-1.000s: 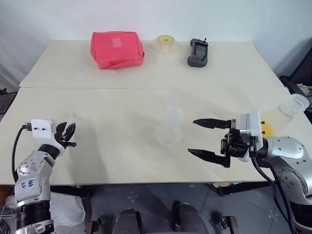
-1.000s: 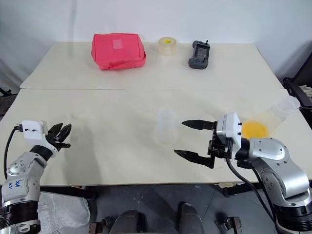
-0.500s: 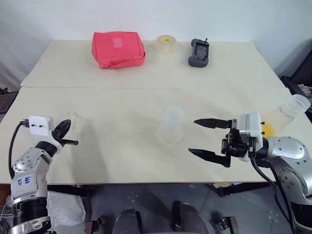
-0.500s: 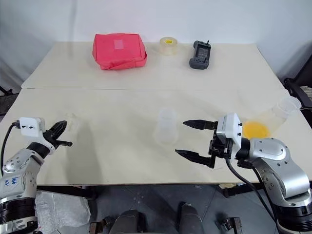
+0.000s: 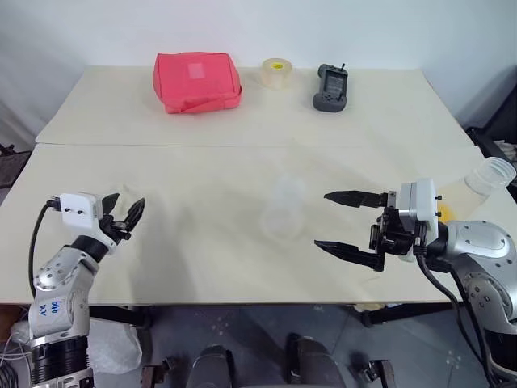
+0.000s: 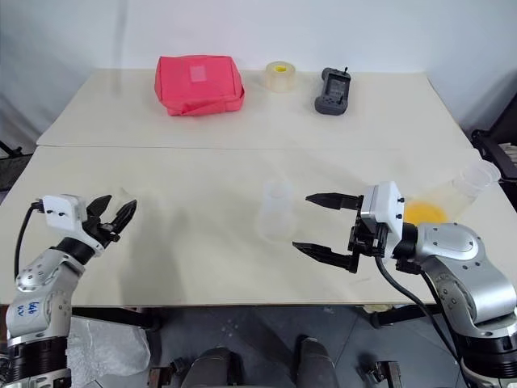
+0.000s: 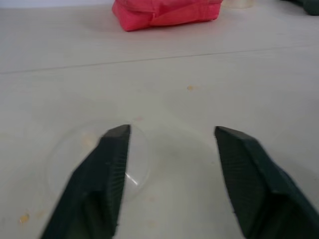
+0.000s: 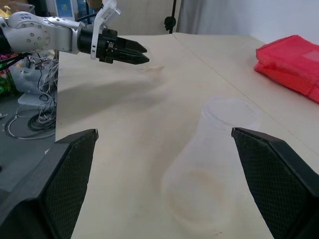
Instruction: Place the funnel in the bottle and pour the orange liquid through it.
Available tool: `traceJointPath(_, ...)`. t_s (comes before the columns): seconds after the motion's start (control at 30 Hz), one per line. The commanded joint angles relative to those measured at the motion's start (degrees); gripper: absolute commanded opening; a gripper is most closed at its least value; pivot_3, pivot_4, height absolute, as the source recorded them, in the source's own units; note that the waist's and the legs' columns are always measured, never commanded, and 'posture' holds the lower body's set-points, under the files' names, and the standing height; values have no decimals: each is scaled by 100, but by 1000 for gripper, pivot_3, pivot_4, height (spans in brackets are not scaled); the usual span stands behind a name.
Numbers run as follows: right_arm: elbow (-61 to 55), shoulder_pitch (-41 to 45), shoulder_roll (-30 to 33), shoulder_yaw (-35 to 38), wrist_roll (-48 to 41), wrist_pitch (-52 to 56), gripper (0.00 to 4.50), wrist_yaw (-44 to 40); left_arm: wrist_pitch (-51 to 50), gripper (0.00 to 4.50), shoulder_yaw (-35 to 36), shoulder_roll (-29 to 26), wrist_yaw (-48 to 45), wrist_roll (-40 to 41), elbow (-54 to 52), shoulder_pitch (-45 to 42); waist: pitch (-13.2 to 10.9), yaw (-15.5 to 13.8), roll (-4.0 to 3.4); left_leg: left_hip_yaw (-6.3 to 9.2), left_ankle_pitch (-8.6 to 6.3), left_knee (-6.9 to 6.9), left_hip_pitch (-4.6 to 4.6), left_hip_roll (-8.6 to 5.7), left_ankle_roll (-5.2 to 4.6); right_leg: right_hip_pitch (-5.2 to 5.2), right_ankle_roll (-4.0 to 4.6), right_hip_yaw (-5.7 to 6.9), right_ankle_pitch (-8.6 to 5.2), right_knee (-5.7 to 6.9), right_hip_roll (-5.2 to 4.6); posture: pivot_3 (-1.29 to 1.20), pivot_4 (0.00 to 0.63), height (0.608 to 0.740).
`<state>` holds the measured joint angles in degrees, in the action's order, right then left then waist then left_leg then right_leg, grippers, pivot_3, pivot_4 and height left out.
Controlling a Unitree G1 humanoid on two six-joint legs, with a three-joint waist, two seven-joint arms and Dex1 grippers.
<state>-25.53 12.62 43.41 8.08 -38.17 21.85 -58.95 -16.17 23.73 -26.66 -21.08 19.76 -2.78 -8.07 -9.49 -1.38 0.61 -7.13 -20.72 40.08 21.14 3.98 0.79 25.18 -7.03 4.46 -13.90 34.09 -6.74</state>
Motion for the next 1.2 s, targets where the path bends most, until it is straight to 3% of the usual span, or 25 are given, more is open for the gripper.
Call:
traceJointPath(0.03, -78, 69, 74, 166, -22, -32, 4500, 31, 110, 4343, -92, 102, 393, -259, -243, -59, 0, 3, 0, -1, 0, 0, 0, 0, 0, 0, 0, 0, 0, 0, 0, 0, 150, 740)
traceJointPath(0.4, -131, 40, 88, 161, 17, -10, 4500, 100, 381, 4453, -420, 493, 1095, -799, 158, -373, 0, 1, 1, -1, 0, 0, -1, 0, 0, 0, 0, 0, 0, 0, 0, 0, 150, 740)
traceJointPath(1.03, -136, -12, 106, 194, 106, -16, 4500, 154, 578, 4453, -254, 226, 1265, -875, 1108, -853, 0, 4, 1, -1, 1, -1, 0, 0, 1, 1, -1, 1, 0, 0, 1, 0, 150, 740)
traceJointPath(1.13, -130, -20, 102, 186, 121, -26, 4500, 160, 565, 3893, -194, 212, 1237, -809, 1099, -838, 1, 4, 1, -1, 1, 0, 0, 0, 1, 1, -1, 1, 0, 0, 1, 0, 150, 740)
traceJointPath(1.2, -113, -16, 94, 178, 138, -42, 4500, 157, 542, 3274, -162, 210, 1217, -770, 1093, -838, 0, 0, 1, -2, 1, 0, 0, 0, 1, 1, -1, 1, 0, 0, 1, 0, 150, 740)
